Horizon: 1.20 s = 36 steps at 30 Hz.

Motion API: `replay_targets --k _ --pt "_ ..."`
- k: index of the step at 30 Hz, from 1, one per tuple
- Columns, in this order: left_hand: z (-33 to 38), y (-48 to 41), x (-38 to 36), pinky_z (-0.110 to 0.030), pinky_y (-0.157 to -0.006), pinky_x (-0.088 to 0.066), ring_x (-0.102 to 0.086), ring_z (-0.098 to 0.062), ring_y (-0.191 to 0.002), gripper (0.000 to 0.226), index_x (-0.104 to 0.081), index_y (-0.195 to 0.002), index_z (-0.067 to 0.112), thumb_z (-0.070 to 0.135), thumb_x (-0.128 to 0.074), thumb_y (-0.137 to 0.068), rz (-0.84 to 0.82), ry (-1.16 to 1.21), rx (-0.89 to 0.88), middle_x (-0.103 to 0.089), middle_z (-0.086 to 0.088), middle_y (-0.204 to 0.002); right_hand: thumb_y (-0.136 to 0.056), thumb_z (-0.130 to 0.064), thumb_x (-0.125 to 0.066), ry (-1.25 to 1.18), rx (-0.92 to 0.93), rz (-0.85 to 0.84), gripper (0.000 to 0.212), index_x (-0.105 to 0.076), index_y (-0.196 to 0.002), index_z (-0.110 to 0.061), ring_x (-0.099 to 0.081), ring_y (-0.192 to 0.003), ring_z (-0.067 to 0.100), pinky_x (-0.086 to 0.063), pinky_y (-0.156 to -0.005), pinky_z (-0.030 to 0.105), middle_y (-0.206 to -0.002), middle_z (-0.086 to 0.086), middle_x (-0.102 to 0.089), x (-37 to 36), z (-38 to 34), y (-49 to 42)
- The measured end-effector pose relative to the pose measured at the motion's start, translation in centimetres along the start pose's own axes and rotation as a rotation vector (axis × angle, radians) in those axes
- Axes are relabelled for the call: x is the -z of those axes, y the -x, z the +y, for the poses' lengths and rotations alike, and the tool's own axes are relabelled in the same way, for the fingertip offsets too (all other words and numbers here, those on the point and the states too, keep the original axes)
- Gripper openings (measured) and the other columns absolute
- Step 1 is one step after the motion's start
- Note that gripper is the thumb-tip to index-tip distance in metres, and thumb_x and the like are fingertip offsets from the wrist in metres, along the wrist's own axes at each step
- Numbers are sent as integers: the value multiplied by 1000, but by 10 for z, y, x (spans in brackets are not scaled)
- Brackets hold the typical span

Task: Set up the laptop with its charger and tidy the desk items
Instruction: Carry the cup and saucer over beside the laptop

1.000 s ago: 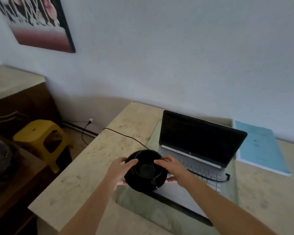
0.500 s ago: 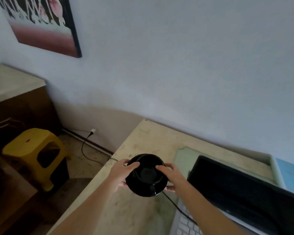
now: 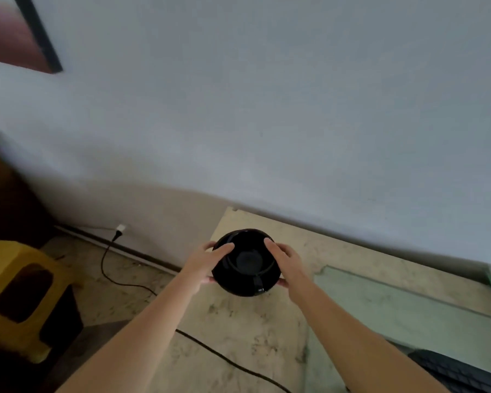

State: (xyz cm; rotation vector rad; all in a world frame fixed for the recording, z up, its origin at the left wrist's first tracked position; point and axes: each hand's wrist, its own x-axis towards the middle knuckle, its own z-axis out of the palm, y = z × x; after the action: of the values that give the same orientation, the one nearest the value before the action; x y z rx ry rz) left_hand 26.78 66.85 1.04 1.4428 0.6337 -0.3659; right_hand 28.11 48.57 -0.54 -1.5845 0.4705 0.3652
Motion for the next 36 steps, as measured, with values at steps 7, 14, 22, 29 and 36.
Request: replay_targets --k 7,14,22,29,36 --pt "12 -76 0 -49 -85 -56 -59 -28 -101 47 -51 -116 13 35 -71 -80 24 -44 -60 -57 -11 -116 -83 -53 -63 30 49 82 36 -60 -106 -25 -58 -90 13 -48 -78 32 -109 0 -64 -23 -5 -74" --pt "23 -124 3 -48 -76 -55 -65 -32 -85 16 -58 -77 28 41 -65 -82 38 -152 -186 -65 -10 -89 -75 -63 -61 84 102 116 33 -61 -92 -34 -62 -95 13 -54 -86 38 -102 -8 -66 -39 -8 -124" --pt "38 -141 2 -51 -84 -56 -66 -29 -99 39 -67 -105 6 37 -68 -82 21 -148 -201 -68 -16 -110 -79 -64 -54 181 112 158 41 -67 -92 -27 -65 -89 20 -54 -86 43 -95 -1 -69 -39 -12 -148" --pt "43 -154 -6 -45 -74 -58 -68 -30 -94 47 -65 -105 1 42 -66 -82 -10 -204 -203 -68 -20 -105 -84 -59 -53 198 95 165 45 -57 -77 -15 -46 -71 21 -40 -68 33 -78 7 -47 -32 -20 -161" --pt "46 -160 -10 -37 -72 -59 -67 -26 -96 44 -66 -104 4 41 -67 -81 -6 -161 -178 -69 -16 -108 -86 -57 -54 203 113 164 53 -64 -81 -5 -51 -70 21 -43 -67 33 -75 6 -53 -30 -24 -162"
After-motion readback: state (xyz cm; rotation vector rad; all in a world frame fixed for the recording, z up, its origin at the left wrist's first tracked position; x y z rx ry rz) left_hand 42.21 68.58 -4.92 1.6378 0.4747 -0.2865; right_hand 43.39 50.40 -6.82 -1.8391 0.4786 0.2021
